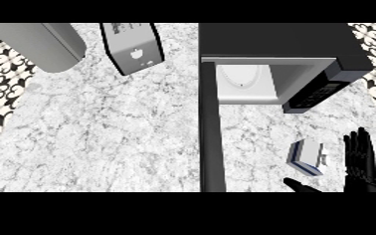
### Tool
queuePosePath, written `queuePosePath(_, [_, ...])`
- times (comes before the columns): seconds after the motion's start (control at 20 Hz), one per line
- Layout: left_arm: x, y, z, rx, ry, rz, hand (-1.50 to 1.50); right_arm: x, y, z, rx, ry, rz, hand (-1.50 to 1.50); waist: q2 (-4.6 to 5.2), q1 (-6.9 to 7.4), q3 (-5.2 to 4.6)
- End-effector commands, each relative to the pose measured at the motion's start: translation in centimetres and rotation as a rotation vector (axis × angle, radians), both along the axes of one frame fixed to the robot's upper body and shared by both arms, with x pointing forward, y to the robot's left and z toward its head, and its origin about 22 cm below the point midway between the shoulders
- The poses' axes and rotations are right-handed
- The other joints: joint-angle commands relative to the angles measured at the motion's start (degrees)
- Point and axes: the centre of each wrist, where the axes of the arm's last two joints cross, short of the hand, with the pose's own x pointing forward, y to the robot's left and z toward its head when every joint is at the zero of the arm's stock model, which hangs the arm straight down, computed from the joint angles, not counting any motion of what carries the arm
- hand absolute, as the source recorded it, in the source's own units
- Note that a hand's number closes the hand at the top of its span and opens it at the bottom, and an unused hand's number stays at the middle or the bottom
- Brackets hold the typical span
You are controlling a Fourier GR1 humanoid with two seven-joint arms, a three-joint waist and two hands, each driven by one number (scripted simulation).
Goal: Pick up the milk, place it into the microwave and close the microwave
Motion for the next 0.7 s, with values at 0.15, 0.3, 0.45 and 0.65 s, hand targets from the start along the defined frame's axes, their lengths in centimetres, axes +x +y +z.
queuePosePath(0.15, [-2.4,-0.9,0.5,-0.010,-0.024,-0.027,-1.50,-0.5,-3.6,-4.6,0.018,0.020,-0.045,-1.50,-0.05,0.40,0.02])
queuePosePath(0.3, [-1.0,0.1,1.2,-0.017,-0.032,-0.010,-1.50,-2.8,-4.4,-7.2,0.023,0.038,-0.014,-1.50,0.02,-0.07,0.03])
queuePosePath(0.45, [-1.1,0.3,-0.3,-0.010,-0.018,-0.011,-1.50,0.3,-4.5,-7.3,0.038,0.032,0.002,-1.50,0.03,0.10,0.00])
queuePosePath(0.65, [-1.6,0.8,1.4,-0.020,-0.031,-0.019,-1.50,-1.0,-5.4,-8.2,0.025,0.045,0.022,-1.50,0.01,0.00,0.00])
